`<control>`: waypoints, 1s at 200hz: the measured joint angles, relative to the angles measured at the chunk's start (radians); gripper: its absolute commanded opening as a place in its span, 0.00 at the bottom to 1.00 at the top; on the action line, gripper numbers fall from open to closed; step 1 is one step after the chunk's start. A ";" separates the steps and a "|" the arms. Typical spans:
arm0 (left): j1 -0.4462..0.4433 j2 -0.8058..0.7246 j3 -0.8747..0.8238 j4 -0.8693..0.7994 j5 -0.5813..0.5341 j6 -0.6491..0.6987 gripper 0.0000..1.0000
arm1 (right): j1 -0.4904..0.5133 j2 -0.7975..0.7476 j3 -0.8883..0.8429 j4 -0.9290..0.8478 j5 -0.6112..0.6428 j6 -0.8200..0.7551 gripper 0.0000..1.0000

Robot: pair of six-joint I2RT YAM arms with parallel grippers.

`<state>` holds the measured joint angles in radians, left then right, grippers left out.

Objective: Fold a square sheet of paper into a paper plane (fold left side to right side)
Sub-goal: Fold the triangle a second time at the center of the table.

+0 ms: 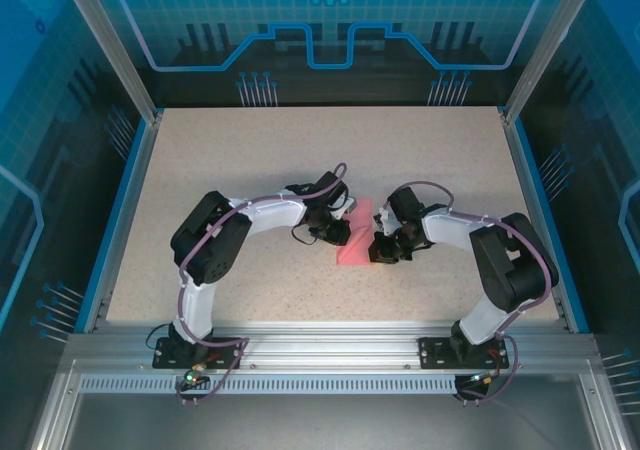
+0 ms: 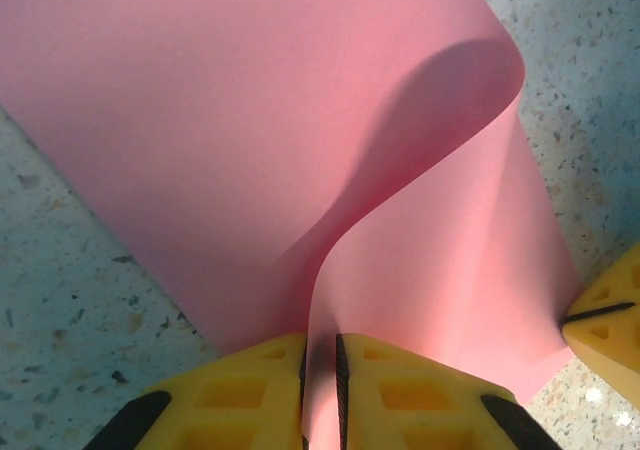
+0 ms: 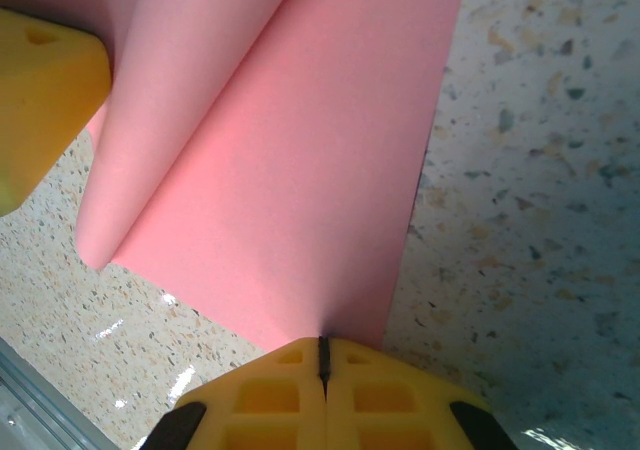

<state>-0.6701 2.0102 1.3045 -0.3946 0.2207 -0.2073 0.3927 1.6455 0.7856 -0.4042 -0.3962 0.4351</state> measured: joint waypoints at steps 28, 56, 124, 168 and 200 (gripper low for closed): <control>0.000 0.001 0.000 0.001 0.000 0.000 0.17 | 0.000 0.000 0.000 0.000 0.000 0.000 0.00; 0.000 0.001 0.000 0.001 -0.006 0.001 0.17 | 0.000 0.000 0.000 0.000 0.000 0.000 0.00; 0.000 0.001 0.000 0.008 -0.015 0.004 0.17 | 0.000 0.000 0.000 -0.003 0.003 -0.003 0.00; 0.000 0.001 0.000 0.009 -0.019 0.004 0.17 | 0.000 0.000 0.000 -0.003 0.003 -0.004 0.00; 0.000 0.001 0.000 0.008 -0.019 0.005 0.17 | 0.000 0.000 0.000 -0.003 0.003 -0.004 0.00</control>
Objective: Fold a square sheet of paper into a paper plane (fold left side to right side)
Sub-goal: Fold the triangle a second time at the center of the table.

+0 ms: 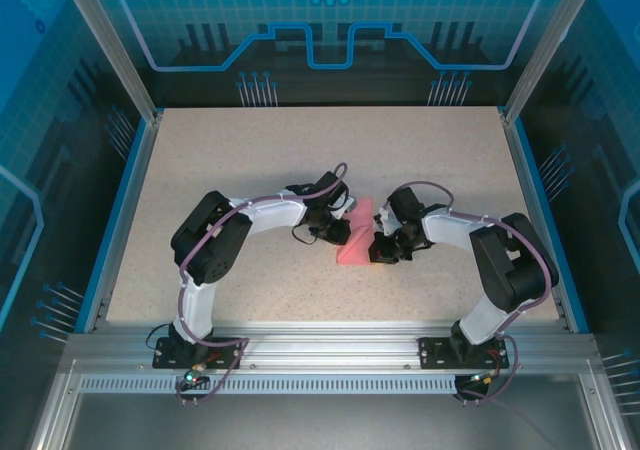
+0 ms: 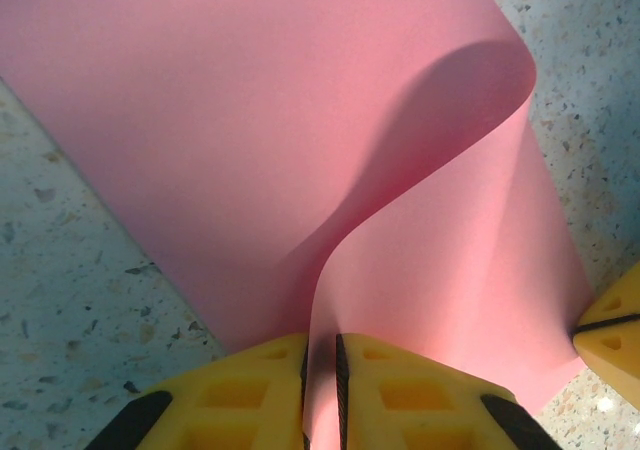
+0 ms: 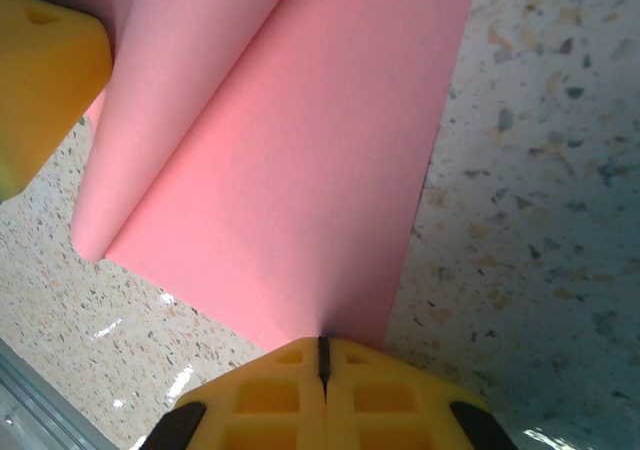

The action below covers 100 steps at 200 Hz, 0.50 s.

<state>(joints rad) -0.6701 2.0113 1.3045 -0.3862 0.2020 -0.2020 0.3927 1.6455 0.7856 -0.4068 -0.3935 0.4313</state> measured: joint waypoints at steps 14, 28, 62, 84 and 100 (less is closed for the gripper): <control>0.000 0.000 0.000 0.000 0.000 0.002 0.17 | 0.000 0.000 0.000 0.000 0.000 0.000 0.01; 0.000 0.000 0.000 0.000 0.000 0.002 0.17 | 0.000 0.000 0.000 0.000 0.000 0.000 0.01; 0.000 0.000 0.000 0.000 0.000 0.002 0.17 | 0.000 0.000 0.000 0.000 0.000 -0.004 0.01; 0.000 0.000 0.000 0.000 0.000 0.003 0.17 | 0.000 0.000 0.000 -0.001 0.000 -0.004 0.01; 0.000 0.000 0.000 0.000 0.000 0.010 0.17 | 0.000 0.000 0.000 -0.001 0.000 -0.004 0.01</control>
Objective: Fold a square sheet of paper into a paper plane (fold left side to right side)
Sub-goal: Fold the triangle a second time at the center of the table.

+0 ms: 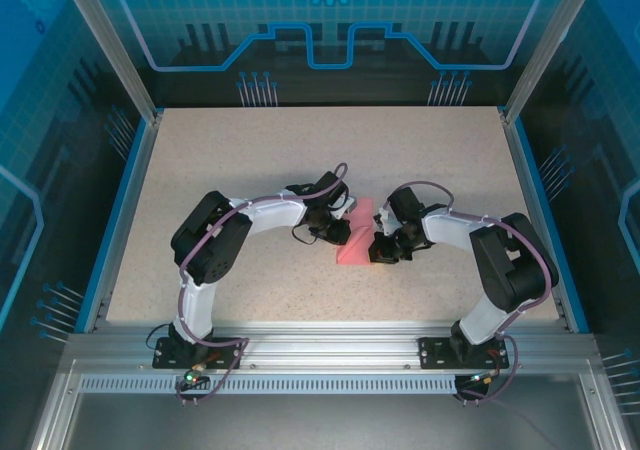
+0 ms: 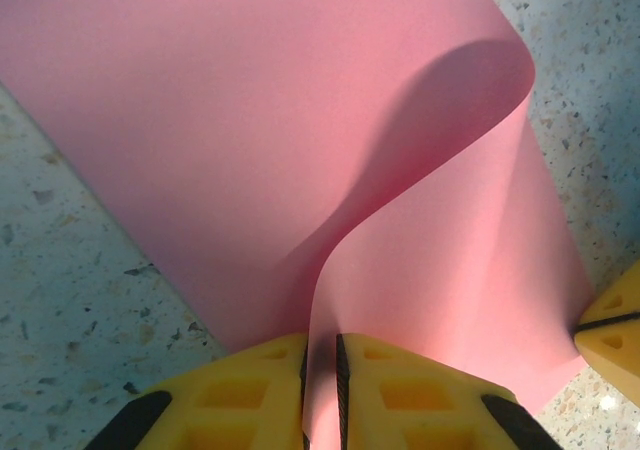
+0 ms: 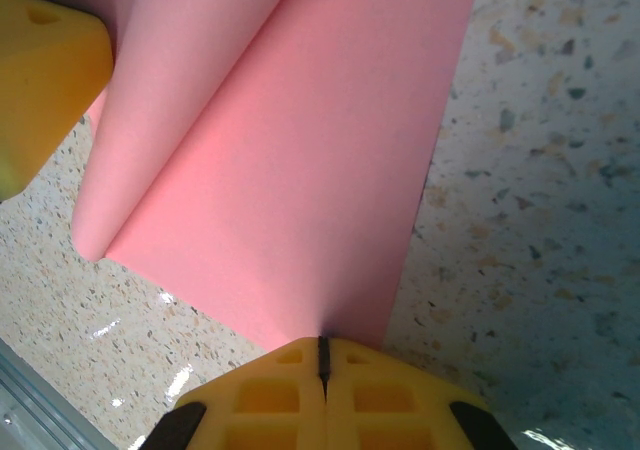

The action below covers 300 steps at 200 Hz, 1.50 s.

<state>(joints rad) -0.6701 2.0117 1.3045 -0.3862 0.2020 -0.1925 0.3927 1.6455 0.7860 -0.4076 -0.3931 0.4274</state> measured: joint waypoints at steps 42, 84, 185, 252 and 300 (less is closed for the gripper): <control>0.000 0.000 0.000 0.000 -0.001 0.011 0.17 | 0.000 0.000 0.001 -0.001 0.000 -0.002 0.01; 0.000 0.001 0.000 0.000 -0.003 0.011 0.17 | 0.000 0.000 0.001 0.000 -0.002 -0.003 0.01; 0.000 0.002 0.000 0.002 -0.003 0.011 0.17 | -0.080 -0.101 -0.048 0.198 -0.148 0.105 0.01; -0.006 0.003 0.000 0.003 -0.008 0.011 0.17 | -0.067 0.018 -0.013 0.369 -0.177 0.185 0.01; -0.009 0.003 0.000 0.003 -0.016 0.011 0.17 | -0.040 0.089 0.015 0.400 -0.188 0.187 0.01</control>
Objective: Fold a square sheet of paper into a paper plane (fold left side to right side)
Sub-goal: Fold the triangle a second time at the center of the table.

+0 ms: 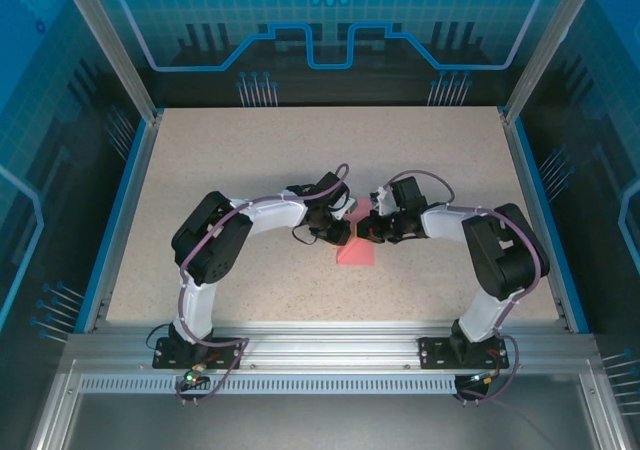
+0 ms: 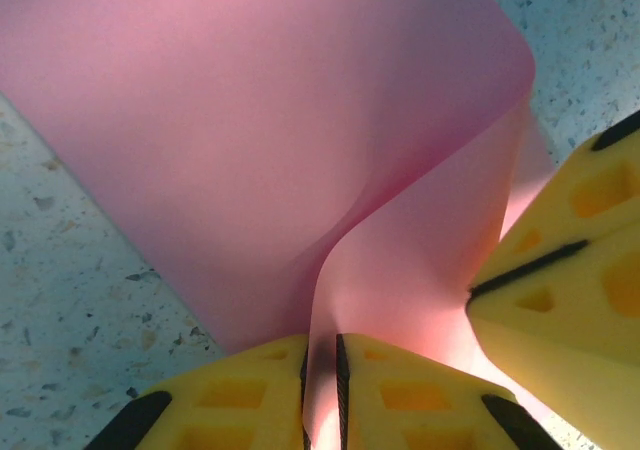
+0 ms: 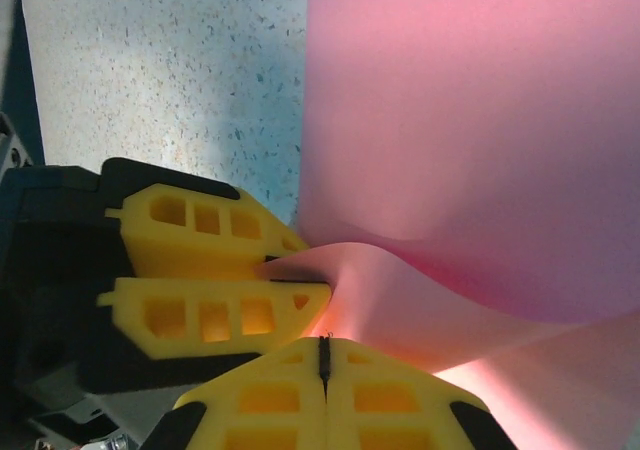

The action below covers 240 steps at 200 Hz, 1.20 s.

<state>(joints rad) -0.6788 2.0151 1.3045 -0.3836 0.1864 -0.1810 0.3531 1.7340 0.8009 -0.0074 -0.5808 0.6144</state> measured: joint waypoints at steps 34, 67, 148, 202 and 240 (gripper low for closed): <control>-0.003 0.000 0.000 0.000 -0.007 0.003 0.17 | 0.000 0.032 0.000 0.002 0.000 -0.001 0.00; -0.005 0.000 0.000 -0.001 -0.016 0.004 0.17 | 0.001 0.043 0.003 0.000 0.005 -0.006 0.01; -0.006 0.000 0.002 -0.004 -0.026 0.004 0.18 | 0.002 0.056 0.014 -0.040 0.049 -0.031 0.00; -0.014 0.000 0.012 -0.007 -0.038 0.003 0.27 | 0.002 0.056 0.021 -0.056 0.060 -0.035 0.00; -0.010 -0.024 0.013 -0.036 -0.067 -0.005 0.35 | 0.002 0.056 0.021 -0.056 0.060 -0.035 0.00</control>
<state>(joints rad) -0.6891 1.9915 1.3174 -0.4198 0.1192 -0.1856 0.3550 1.7905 0.8219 -0.0631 -0.5209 0.5793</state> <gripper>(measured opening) 0.330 0.044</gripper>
